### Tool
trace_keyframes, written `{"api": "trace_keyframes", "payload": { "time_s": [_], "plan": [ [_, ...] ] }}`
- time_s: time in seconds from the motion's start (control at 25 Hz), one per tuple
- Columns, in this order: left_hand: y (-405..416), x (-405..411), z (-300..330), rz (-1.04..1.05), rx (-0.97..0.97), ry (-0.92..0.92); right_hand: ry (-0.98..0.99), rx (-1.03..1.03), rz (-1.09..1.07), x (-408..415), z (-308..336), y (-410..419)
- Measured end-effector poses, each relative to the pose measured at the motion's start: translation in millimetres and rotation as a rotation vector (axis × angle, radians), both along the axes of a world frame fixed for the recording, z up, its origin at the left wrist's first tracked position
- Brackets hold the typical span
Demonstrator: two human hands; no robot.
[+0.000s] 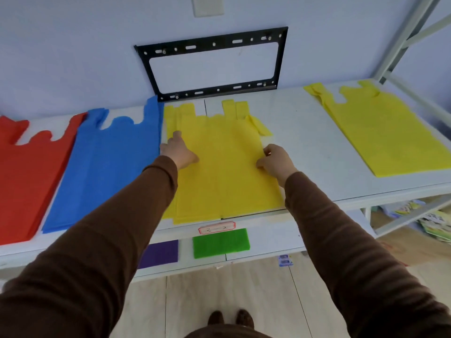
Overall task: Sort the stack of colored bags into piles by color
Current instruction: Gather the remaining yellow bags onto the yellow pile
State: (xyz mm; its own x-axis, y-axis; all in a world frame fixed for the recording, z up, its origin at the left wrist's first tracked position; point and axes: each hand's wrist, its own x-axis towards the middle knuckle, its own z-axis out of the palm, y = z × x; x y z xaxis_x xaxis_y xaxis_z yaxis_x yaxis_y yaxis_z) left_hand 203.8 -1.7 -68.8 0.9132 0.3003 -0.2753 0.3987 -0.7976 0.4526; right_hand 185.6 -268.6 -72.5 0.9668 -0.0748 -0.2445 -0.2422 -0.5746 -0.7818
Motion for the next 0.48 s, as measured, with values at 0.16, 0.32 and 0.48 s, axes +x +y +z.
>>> {"api": "trace_keyframes", "payload": {
  "time_s": [0.16,0.32,0.48],
  "plan": [
    [-5,-3,-12,0.096,-0.061,-0.215,-0.024,0.034,-0.038,2,-1,-17],
    [2,-4,-12,0.127,-0.268,-0.203,-0.061,0.052,0.006,-4,-2,-4],
    [8,-2,-12,0.23,-0.324,-0.245,-0.051,0.086,-0.013,-8,-8,-1]
  ]
}}
